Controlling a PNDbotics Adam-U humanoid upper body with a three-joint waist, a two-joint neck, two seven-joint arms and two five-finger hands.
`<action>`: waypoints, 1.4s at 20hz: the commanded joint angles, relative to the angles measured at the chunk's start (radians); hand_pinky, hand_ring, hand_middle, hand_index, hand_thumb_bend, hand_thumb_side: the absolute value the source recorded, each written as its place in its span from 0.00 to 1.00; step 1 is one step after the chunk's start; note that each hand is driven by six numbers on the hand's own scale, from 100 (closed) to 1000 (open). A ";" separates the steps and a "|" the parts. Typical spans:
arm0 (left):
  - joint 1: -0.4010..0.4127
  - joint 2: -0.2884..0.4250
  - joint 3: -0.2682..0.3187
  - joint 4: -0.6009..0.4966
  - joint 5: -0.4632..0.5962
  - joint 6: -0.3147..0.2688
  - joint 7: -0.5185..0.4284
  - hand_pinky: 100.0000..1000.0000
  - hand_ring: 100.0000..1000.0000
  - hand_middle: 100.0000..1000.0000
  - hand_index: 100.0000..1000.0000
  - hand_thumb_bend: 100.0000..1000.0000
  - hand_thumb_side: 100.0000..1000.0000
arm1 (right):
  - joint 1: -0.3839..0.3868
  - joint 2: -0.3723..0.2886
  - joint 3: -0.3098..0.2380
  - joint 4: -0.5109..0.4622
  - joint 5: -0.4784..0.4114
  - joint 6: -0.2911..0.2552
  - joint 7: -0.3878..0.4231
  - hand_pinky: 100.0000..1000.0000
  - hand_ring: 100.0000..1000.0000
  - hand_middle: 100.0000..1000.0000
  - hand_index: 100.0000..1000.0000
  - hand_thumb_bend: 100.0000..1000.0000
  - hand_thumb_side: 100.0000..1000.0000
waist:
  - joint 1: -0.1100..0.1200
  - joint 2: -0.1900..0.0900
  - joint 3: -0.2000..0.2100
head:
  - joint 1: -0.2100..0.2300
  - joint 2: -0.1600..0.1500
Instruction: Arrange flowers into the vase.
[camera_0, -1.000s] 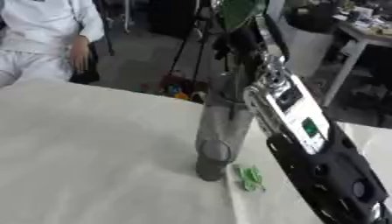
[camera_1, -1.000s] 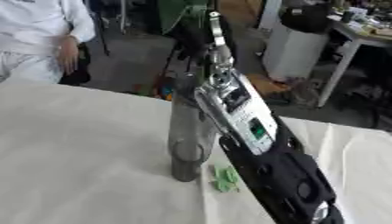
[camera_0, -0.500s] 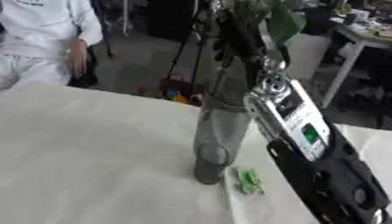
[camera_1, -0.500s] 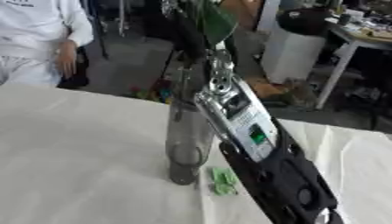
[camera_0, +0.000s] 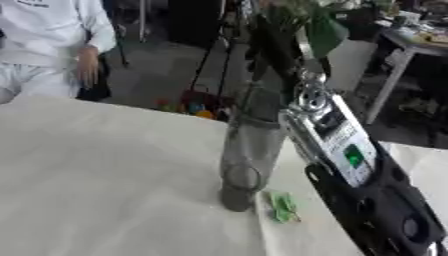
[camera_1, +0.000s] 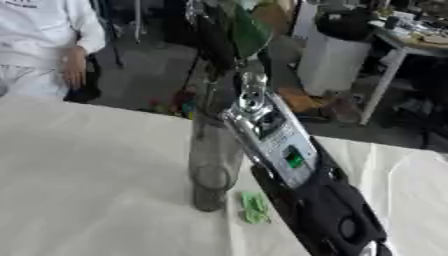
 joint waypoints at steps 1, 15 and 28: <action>-0.015 0.007 0.002 -0.012 0.004 0.002 -0.001 0.88 0.89 0.85 0.95 0.00 1.00 | -0.015 -0.027 -0.006 -0.015 0.015 0.114 -0.105 0.26 0.32 0.19 0.19 0.22 0.61 | 0.013 -0.019 -0.002 | 0.002 -0.008; -0.012 0.009 0.001 -0.012 0.004 0.003 -0.002 0.88 0.89 0.85 0.95 0.00 1.00 | -0.005 -0.047 -0.001 -0.021 0.115 0.168 -0.005 0.32 0.36 0.22 0.21 0.13 0.64 | 0.010 -0.026 -0.009 | 0.005 -0.006; -0.009 0.009 0.001 -0.012 0.005 0.004 -0.001 0.88 0.89 0.85 0.95 0.00 1.00 | 0.011 -0.060 0.007 -0.057 0.240 0.205 0.176 0.39 0.41 0.28 0.23 0.03 0.65 | 0.013 -0.028 -0.014 | 0.005 -0.011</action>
